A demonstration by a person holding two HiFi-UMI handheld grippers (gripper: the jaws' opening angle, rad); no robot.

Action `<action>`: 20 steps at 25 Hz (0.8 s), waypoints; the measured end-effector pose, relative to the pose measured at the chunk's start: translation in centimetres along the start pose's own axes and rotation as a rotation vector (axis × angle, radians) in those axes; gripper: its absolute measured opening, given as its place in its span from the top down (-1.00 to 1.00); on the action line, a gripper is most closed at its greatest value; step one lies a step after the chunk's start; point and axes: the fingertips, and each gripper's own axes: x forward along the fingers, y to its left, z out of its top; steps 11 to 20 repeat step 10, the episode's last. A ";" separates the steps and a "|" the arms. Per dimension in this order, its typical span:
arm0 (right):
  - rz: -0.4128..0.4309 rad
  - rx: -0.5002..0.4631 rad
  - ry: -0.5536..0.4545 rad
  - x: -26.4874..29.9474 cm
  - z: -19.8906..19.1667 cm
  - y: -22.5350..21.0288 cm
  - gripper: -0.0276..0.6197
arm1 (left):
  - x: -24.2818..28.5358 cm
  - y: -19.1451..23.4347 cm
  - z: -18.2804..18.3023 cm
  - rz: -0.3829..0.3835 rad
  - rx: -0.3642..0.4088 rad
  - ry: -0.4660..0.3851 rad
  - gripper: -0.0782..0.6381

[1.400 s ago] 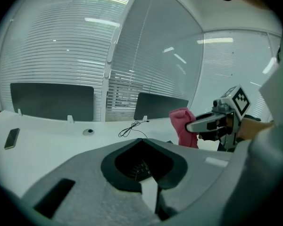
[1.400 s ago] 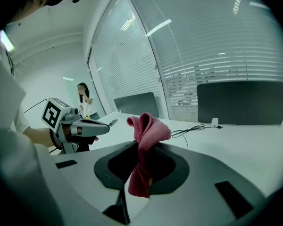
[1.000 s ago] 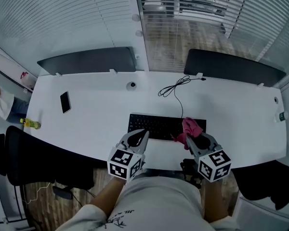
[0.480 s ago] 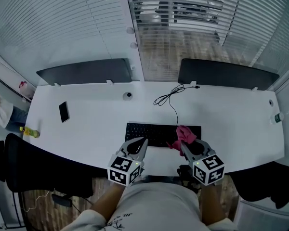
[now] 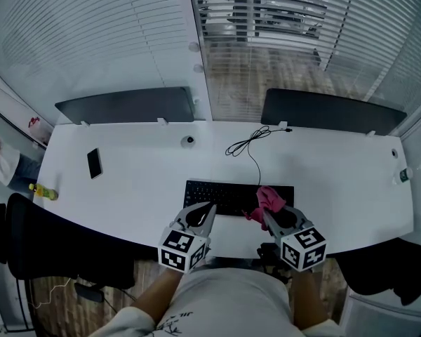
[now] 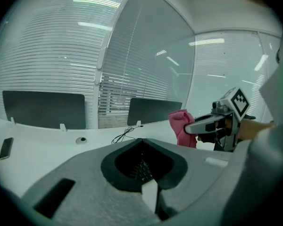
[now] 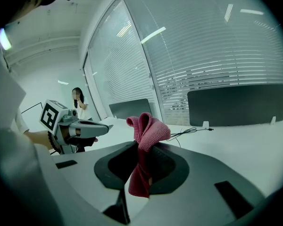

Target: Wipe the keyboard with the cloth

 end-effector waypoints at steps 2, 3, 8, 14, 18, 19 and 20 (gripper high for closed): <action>0.003 0.000 0.002 0.0 -0.2 0.2 0.73 | -0.1 0.0 0.0 -0.001 0.002 -0.001 0.75; 0.004 0.000 0.002 0.1 -0.2 0.2 0.73 | -0.1 0.0 0.0 0.000 0.002 -0.003 0.75; -0.005 -0.007 -0.004 -0.1 -0.1 0.0 0.73 | -0.1 0.0 0.2 0.002 0.004 -0.010 0.75; -0.015 -0.015 -0.003 -0.1 -0.2 -0.1 0.73 | -0.2 -0.1 0.1 0.002 0.007 -0.009 0.75; -0.015 -0.015 -0.003 -0.1 -0.2 -0.1 0.73 | -0.2 -0.1 0.1 0.002 0.007 -0.009 0.75; -0.015 -0.015 -0.003 -0.1 -0.2 -0.1 0.73 | -0.2 -0.1 0.1 0.002 0.007 -0.009 0.75; -0.015 -0.015 -0.003 -0.1 -0.2 -0.1 0.73 | -0.2 -0.1 0.1 0.002 0.007 -0.009 0.75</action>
